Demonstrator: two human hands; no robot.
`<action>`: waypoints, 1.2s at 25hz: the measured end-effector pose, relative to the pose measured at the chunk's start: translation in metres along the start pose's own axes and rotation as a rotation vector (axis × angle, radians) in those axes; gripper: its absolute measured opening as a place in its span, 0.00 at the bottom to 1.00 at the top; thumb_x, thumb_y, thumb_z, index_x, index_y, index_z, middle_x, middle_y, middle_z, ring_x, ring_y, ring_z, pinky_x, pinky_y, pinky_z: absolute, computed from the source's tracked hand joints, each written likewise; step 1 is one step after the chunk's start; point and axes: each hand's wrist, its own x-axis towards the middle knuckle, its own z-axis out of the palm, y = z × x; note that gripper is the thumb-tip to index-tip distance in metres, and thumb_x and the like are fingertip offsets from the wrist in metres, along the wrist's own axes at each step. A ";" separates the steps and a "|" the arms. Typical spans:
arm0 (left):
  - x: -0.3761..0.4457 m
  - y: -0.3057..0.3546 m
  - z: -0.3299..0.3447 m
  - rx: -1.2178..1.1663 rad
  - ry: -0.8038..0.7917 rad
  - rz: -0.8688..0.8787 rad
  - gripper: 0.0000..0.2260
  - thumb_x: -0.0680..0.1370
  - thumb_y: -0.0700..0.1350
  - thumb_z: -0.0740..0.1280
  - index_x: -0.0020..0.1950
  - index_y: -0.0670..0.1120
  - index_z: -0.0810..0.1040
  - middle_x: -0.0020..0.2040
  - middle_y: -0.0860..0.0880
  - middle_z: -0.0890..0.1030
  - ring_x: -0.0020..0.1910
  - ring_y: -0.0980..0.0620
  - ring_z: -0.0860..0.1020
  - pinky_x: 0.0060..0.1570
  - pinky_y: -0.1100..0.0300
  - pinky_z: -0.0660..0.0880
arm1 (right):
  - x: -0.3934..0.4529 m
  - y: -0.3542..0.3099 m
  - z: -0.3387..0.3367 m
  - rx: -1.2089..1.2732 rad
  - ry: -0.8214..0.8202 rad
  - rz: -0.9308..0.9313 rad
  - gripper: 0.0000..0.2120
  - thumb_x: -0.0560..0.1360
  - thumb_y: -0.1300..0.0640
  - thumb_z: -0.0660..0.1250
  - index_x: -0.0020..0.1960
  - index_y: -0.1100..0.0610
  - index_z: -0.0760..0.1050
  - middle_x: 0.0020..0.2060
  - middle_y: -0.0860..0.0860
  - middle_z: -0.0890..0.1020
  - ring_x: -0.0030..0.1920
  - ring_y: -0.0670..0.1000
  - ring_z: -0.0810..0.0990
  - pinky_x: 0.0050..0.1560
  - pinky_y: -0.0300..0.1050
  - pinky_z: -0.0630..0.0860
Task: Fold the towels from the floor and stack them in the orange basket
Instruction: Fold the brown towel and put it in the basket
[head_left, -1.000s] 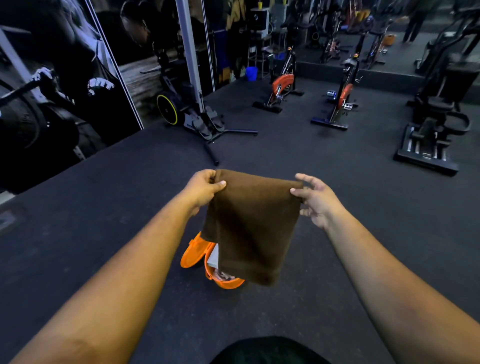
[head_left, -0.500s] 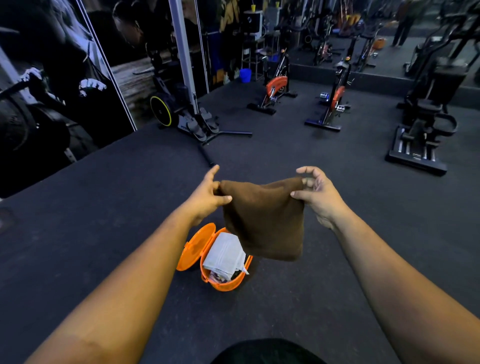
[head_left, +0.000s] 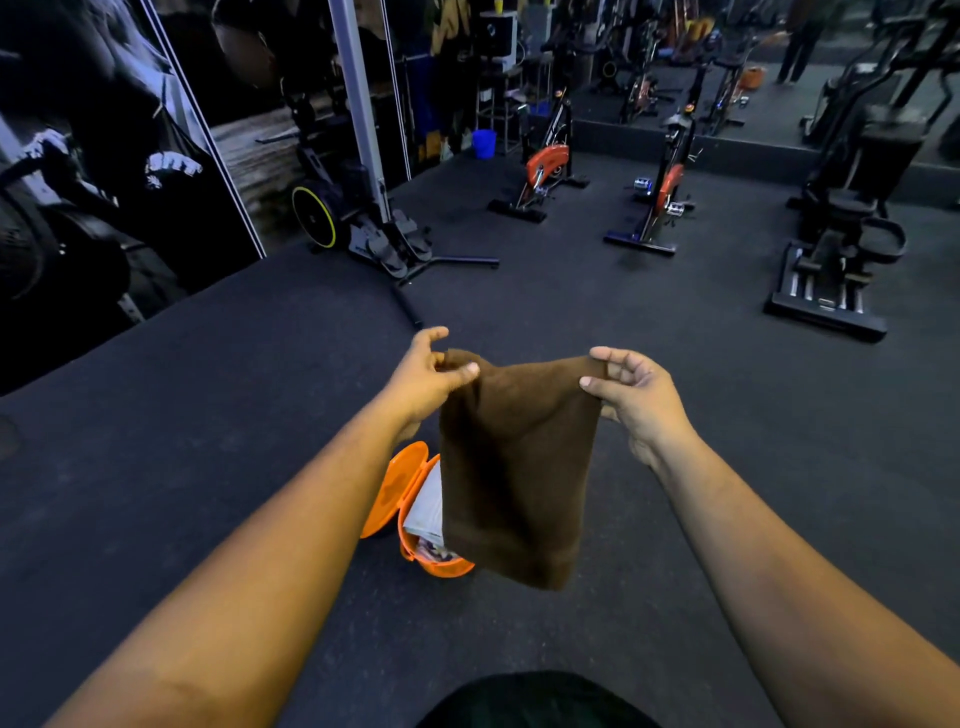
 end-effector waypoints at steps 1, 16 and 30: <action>0.000 -0.004 0.002 0.015 -0.045 -0.002 0.31 0.77 0.38 0.74 0.75 0.54 0.65 0.57 0.49 0.79 0.57 0.53 0.79 0.54 0.55 0.79 | -0.002 0.000 0.000 -0.011 -0.029 -0.014 0.19 0.73 0.69 0.74 0.60 0.54 0.80 0.52 0.53 0.86 0.53 0.51 0.84 0.50 0.48 0.78; 0.002 -0.004 -0.007 1.194 0.200 0.397 0.13 0.84 0.56 0.59 0.62 0.53 0.77 0.59 0.52 0.77 0.62 0.48 0.71 0.60 0.45 0.65 | -0.002 0.009 -0.030 -1.149 0.062 -0.388 0.07 0.76 0.47 0.73 0.49 0.49 0.79 0.43 0.47 0.75 0.51 0.53 0.75 0.48 0.50 0.75; -0.019 0.063 0.005 -0.438 -0.051 0.165 0.21 0.83 0.60 0.60 0.61 0.44 0.77 0.53 0.43 0.82 0.55 0.44 0.80 0.62 0.41 0.77 | -0.045 0.048 0.006 0.006 -0.209 0.010 0.14 0.76 0.63 0.71 0.61 0.61 0.79 0.55 0.55 0.86 0.58 0.56 0.84 0.57 0.55 0.81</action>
